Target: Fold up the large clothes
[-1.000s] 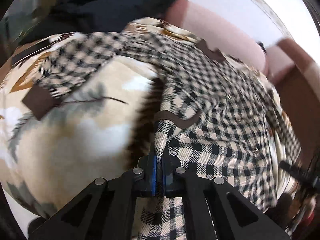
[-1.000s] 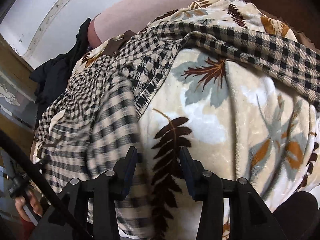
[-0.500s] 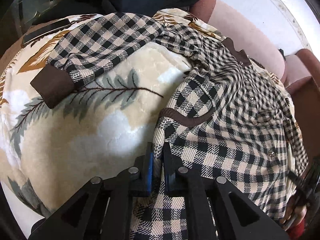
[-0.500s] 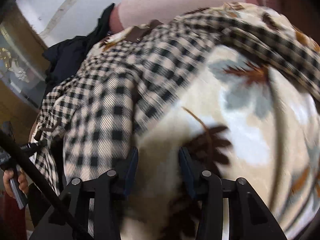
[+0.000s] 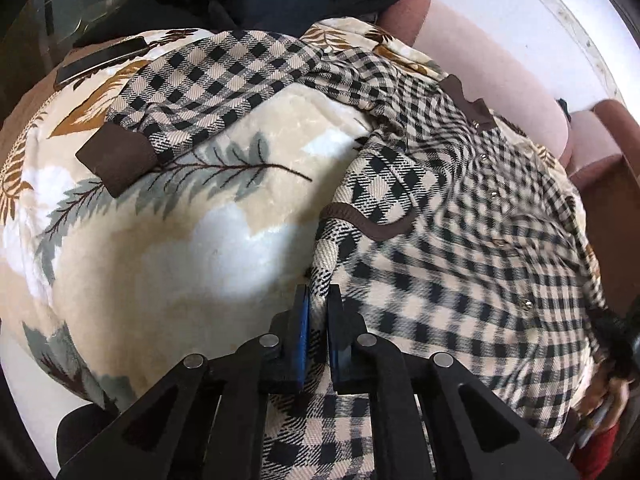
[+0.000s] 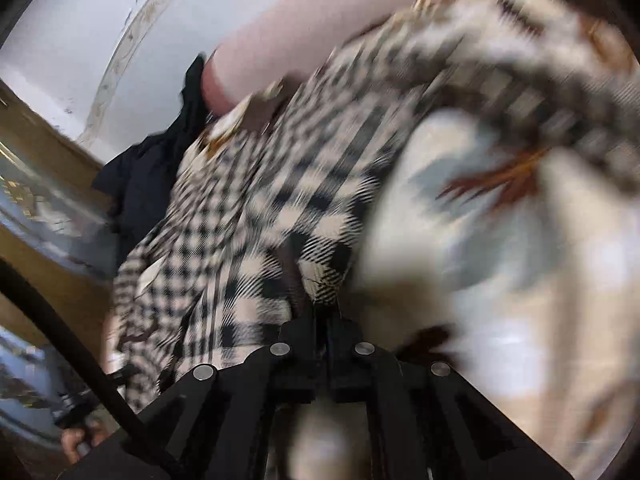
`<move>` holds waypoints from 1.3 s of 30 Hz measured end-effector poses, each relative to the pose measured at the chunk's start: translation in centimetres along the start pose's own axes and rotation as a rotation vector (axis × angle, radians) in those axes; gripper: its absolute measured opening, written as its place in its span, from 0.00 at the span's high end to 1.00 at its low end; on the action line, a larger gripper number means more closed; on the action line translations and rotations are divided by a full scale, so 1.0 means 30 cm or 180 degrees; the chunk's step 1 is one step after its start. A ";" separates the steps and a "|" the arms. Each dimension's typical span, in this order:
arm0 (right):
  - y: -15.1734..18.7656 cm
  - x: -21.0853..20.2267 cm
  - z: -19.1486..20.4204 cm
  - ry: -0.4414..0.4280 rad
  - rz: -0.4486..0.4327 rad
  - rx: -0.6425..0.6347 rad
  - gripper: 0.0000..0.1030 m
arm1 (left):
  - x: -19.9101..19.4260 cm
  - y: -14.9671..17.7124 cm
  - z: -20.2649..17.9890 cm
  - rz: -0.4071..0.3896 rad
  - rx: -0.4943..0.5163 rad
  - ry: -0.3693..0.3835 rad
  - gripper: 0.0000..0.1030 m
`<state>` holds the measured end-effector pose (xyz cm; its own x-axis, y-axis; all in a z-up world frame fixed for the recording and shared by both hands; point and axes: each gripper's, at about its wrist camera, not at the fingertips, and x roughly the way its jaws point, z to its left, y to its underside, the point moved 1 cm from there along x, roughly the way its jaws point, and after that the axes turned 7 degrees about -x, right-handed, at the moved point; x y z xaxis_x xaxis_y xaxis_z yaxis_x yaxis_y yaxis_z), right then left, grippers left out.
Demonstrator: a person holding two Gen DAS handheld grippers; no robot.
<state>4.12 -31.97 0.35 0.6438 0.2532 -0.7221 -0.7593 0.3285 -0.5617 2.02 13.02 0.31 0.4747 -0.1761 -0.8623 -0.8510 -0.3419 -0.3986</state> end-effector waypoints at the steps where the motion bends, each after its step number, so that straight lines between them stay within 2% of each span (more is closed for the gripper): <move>1: -0.012 -0.025 -0.015 0.0206 -0.0054 -0.0053 0.95 | 0.015 0.003 0.002 0.0036 -0.0004 -0.0005 0.92; 3: -0.018 -0.038 -0.034 0.0433 -0.0018 -0.0084 0.92 | 0.036 0.007 0.006 0.0066 -0.0039 -0.0045 0.92; 4: -0.009 -0.040 -0.036 0.0437 0.0003 -0.0094 0.83 | 0.037 0.009 0.004 0.0042 -0.0037 -0.0058 0.91; 5: 0.010 -0.047 -0.032 0.0430 -0.0004 -0.0124 0.81 | 0.033 0.011 0.002 0.0017 -0.0023 -0.0069 0.90; 6: 0.024 -0.048 -0.025 0.0393 -0.0001 -0.0157 0.79 | 0.026 0.016 0.000 -0.0018 0.0004 -0.0074 0.87; 8: 0.080 -0.055 -0.019 0.0270 0.0041 -0.0232 0.63 | 0.024 0.025 0.001 -0.0003 0.0063 -0.0064 0.75; 9: 0.105 -0.058 -0.025 0.0234 0.0077 -0.0241 0.62 | 0.026 0.032 0.002 0.0032 0.0091 -0.0039 0.66; 12: 0.208 -0.061 -0.047 0.0024 0.0214 -0.0183 0.62 | 0.025 0.051 0.013 0.0092 0.0124 0.0103 0.57; 16: 0.313 -0.037 0.000 -0.0356 0.0345 -0.0217 0.62 | 0.015 0.095 0.003 0.0145 0.0173 0.0375 0.32; 18: 0.329 -0.021 0.032 -0.0380 0.0311 -0.0252 0.58 | 0.011 0.118 -0.009 0.0159 0.0180 0.0421 0.30; 19: 0.327 -0.015 0.042 -0.0383 0.0255 -0.0234 0.52 | 0.011 0.130 -0.022 0.0151 0.0202 0.0370 0.30; 20: 0.326 -0.011 0.045 -0.0422 0.0204 -0.0186 0.50 | 0.012 0.138 -0.037 0.0148 0.0234 0.0320 0.30; 21: 0.319 0.000 0.047 -0.0494 0.0173 -0.0107 0.50 | 0.011 0.147 -0.053 0.0157 0.0276 0.0269 0.43; 22: 0.310 0.010 0.047 -0.0584 0.0171 -0.0031 0.50 | 0.010 0.156 -0.068 0.0178 0.0319 0.0199 0.72; 24: 0.293 0.031 0.045 -0.0768 0.0238 0.0059 0.72 | -0.003 0.164 -0.085 0.0196 0.0343 0.0063 0.93; 25: 0.282 0.034 0.046 -0.0862 0.0301 0.0087 0.98 | -0.022 0.161 -0.078 0.0194 0.0290 0.0122 0.93; 28: 0.248 -0.037 0.068 -0.0969 0.0167 0.0038 0.99 | -0.115 0.142 -0.048 0.0135 -0.0013 0.0517 0.95; 29: 0.238 -0.074 0.082 -0.1026 0.0111 -0.0017 0.99 | -0.142 0.137 -0.039 0.0078 -0.0058 0.0563 0.95; 32: 0.218 -0.174 0.115 -0.1218 -0.0049 -0.0167 0.98 | -0.184 0.134 -0.002 -0.0047 -0.0159 0.0504 0.95; 34: 0.226 -0.187 0.116 -0.1117 -0.0071 -0.0200 0.98 | -0.180 0.143 0.019 -0.0060 -0.0172 0.0405 0.95; 36: 0.260 -0.166 0.112 -0.0730 -0.0016 -0.0314 0.80 | -0.172 0.155 0.041 -0.0048 -0.0206 0.0313 0.95; 37: 0.277 -0.155 0.109 -0.0638 0.0025 -0.0337 0.53 | -0.173 0.163 0.057 -0.0034 -0.0236 0.0295 0.95; 38: 0.299 -0.135 0.113 -0.0570 0.0071 -0.0341 0.40 | -0.176 0.165 0.068 -0.0031 -0.0262 0.0296 0.95; 39: 0.315 -0.125 0.114 -0.0577 0.0100 -0.0337 0.40 | -0.182 0.167 0.077 -0.0037 -0.0288 0.0302 0.95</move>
<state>-5.15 -26.69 -0.88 0.6188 0.4246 -0.6609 -0.7789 0.2227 -0.5862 -5.36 14.38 2.31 0.5072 -0.2568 -0.8226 -0.8236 -0.4256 -0.3749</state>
